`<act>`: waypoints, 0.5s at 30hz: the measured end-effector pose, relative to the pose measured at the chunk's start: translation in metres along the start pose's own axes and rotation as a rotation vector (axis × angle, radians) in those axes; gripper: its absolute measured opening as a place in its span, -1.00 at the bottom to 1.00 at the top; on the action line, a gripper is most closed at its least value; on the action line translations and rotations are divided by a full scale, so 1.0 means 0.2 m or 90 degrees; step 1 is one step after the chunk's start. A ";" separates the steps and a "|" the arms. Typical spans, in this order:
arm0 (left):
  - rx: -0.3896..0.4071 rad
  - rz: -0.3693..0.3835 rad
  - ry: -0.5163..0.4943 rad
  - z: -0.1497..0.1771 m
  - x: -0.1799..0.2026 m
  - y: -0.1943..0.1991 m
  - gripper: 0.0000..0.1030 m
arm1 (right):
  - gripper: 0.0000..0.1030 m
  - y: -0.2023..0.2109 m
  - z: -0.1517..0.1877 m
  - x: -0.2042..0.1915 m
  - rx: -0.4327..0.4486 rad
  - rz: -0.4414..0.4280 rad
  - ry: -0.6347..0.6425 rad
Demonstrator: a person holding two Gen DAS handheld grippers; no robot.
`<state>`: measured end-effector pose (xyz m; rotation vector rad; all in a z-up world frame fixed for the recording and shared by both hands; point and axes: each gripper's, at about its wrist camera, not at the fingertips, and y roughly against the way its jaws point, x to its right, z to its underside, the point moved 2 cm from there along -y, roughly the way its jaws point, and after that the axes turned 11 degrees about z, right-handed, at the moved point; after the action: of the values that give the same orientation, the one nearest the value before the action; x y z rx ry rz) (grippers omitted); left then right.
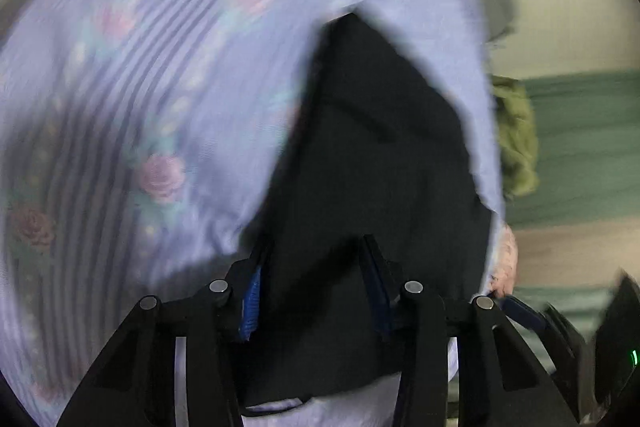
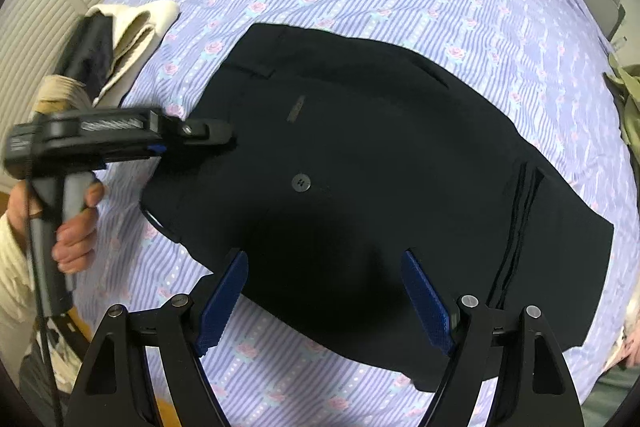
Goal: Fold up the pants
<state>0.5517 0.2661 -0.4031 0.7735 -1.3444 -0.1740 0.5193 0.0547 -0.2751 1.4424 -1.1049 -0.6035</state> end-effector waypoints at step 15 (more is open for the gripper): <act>0.094 -0.167 -0.201 0.18 0.78 0.19 -0.75 | 0.55 0.11 0.11 0.43 0.041 -0.013 -0.130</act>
<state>0.5474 0.1966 -0.2532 1.0806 -1.5609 -0.4217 0.5310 -0.0282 -0.2387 1.4728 -1.2806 -0.7479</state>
